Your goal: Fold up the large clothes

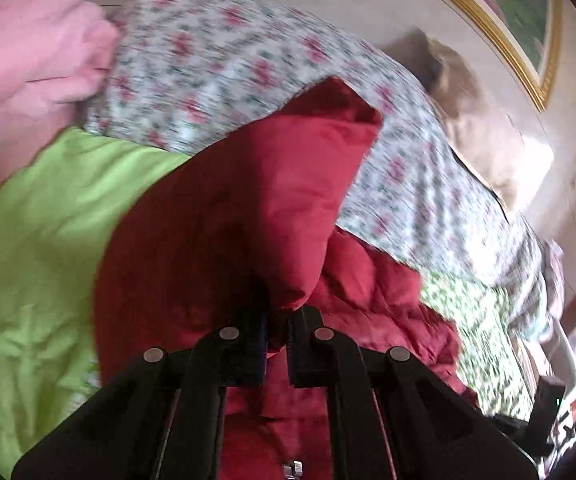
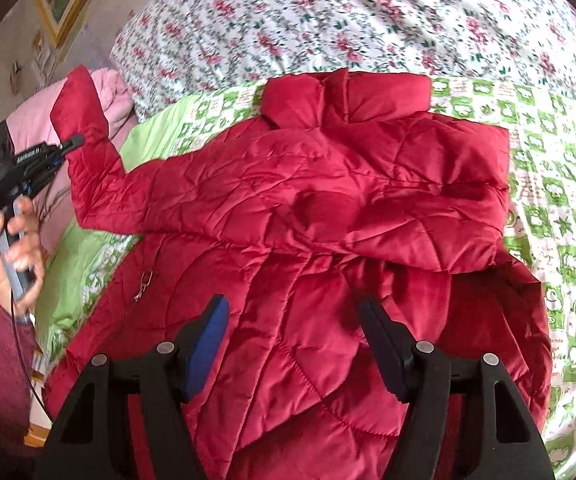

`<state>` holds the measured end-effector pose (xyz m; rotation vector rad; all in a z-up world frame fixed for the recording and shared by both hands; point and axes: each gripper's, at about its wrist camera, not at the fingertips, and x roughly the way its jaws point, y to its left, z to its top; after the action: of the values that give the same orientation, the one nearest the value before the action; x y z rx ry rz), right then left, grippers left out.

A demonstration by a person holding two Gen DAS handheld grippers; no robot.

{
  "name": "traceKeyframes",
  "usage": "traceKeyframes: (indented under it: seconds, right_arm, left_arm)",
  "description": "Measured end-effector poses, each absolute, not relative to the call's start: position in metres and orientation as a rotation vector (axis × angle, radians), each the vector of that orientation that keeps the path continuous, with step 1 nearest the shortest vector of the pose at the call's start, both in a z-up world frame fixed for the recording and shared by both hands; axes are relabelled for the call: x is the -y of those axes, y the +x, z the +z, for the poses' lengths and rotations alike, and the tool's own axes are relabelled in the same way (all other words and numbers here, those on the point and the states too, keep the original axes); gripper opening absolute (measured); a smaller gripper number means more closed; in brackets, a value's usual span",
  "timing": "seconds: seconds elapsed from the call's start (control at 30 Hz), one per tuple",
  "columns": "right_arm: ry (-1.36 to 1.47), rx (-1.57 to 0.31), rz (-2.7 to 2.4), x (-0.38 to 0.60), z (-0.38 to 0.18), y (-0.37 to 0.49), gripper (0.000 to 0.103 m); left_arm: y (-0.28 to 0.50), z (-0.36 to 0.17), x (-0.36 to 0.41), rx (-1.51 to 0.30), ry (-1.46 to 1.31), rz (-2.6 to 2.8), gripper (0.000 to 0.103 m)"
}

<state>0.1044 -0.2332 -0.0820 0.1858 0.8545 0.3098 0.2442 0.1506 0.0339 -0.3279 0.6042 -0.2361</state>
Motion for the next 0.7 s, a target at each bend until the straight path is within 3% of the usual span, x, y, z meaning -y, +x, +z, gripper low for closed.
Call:
traceKeyframes:
  seconds: [0.7]
  right_arm:
    - [0.451,-0.777,0.232,0.316,-0.074,0.122,0.066]
  left_arm:
    - [0.247,-0.012,0.054,-0.729,-0.139,-0.551,0.004]
